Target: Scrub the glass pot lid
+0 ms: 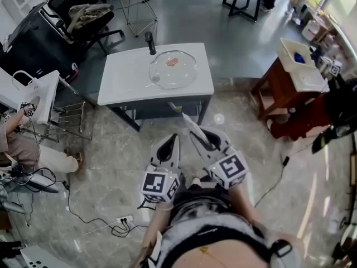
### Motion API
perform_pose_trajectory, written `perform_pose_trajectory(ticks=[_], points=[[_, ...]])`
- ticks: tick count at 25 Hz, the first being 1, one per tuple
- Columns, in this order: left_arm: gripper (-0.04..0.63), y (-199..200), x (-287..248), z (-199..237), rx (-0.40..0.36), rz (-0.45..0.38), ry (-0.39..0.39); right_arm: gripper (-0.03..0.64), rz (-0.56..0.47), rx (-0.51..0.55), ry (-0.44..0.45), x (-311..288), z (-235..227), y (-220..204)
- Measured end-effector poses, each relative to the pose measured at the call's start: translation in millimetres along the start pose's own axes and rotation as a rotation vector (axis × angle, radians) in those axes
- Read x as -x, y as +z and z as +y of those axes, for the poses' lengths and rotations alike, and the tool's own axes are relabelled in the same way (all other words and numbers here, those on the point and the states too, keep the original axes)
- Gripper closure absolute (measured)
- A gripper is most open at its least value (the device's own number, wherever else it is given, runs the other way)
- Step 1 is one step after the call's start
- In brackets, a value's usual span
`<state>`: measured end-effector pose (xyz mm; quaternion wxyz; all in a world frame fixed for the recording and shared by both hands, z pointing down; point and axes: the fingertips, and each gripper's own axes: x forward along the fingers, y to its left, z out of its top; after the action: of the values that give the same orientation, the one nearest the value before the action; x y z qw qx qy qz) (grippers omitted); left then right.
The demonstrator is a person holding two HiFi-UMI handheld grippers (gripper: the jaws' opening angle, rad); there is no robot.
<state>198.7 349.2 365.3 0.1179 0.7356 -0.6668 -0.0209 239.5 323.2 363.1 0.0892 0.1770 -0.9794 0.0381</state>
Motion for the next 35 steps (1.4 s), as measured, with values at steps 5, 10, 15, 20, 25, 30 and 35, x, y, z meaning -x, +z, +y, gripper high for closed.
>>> perform_pose_trajectory(ticks=[5,10,15,20,25,30,35], points=[[0.603,13.8,-23.6,34.4,-0.020,0.002,-0.036,0.535,-0.016,-0.006,-0.037,-36.5,-12.5,11.3],[0.603,26.7,-48.6,71.8,-0.023,0.010,-0.091,0.535,-0.017,-0.009,-0.087,-79.0,-25.1,20.9],[0.603,33.5,-65.2,96.4,-0.030,0.021,-0.158,0.535,-0.021,-0.016,-0.125,-112.8,-30.7,27.6],[0.603,36.3,-73.3,123.8,-0.030,0.020,-0.194,0.535,-0.041,-0.031,-0.177,-137.7,-34.2,29.6],[0.603,40.2,-82.2,141.8,-0.022,0.016,-0.214,0.535,-0.029,-0.045,-0.209,-150.7,-40.4,28.8],[0.603,37.1,-95.4,149.3,-0.007,0.040,-0.227,0.535,-0.023,-0.027,-0.222,-160.6,-54.1,26.4],[0.603,38.0,-117.2,163.7,0.011,0.052,-0.212,0.535,0.003,-0.038,-0.193,-183.1,-71.1,28.6]])
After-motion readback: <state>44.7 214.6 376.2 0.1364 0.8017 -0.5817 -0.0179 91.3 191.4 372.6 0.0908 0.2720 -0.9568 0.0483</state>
